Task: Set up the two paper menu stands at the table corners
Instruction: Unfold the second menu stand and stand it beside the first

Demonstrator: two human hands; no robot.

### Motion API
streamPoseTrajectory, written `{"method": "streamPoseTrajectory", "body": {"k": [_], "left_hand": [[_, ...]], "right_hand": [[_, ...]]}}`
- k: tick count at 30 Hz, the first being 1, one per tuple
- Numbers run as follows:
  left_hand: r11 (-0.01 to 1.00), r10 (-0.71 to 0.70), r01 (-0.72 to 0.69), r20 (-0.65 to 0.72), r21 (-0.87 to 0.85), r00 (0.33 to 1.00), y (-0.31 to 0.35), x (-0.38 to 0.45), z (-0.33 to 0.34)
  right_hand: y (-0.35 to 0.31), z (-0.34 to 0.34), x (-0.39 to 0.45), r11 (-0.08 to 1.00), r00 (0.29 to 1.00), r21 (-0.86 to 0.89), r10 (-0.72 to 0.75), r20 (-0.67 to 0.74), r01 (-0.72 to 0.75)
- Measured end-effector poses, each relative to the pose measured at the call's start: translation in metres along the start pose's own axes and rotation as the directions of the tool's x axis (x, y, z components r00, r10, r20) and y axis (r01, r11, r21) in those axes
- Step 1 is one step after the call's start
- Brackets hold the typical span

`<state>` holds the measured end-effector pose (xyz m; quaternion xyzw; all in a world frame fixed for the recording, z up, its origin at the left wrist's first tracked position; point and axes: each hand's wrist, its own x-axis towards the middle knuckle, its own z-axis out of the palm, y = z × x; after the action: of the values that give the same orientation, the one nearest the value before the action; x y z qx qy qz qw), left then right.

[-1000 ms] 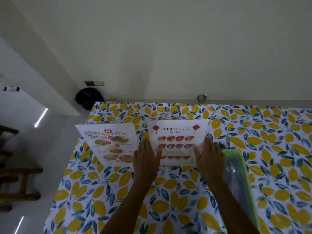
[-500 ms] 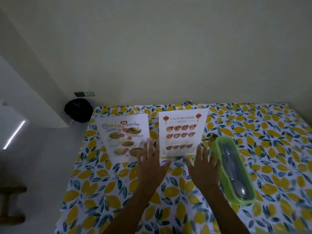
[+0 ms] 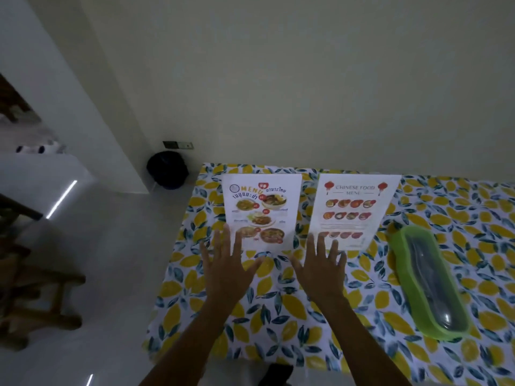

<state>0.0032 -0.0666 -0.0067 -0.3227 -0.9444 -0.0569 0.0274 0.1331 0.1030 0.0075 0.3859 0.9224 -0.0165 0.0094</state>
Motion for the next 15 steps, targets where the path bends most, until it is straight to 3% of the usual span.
{"method": "streamPoseTrajectory", "body": {"k": [8, 12, 15], "left_hand": [[0.996, -0.080, 0.080, 0.016, 0.034, 0.997, -0.039, 0.044, 0.007], [0.990, -0.140, 0.139, 0.107, 0.024, 0.984, -0.047, 0.069, 0.024], [0.991, -0.108, 0.124, 0.228, -0.056, 0.968, -0.048, 0.090, 0.035]], "right_hand": [[-0.026, 0.013, 0.047, 1.000, 0.998, 0.008, -0.026, 0.050, 0.026], [-0.030, 0.019, 0.067, 0.998, 0.999, 0.059, -0.001, 0.055, -0.003], [-0.029, 0.025, 0.083, 0.991, 0.997, 0.113, 0.063, 0.052, -0.069]]}}
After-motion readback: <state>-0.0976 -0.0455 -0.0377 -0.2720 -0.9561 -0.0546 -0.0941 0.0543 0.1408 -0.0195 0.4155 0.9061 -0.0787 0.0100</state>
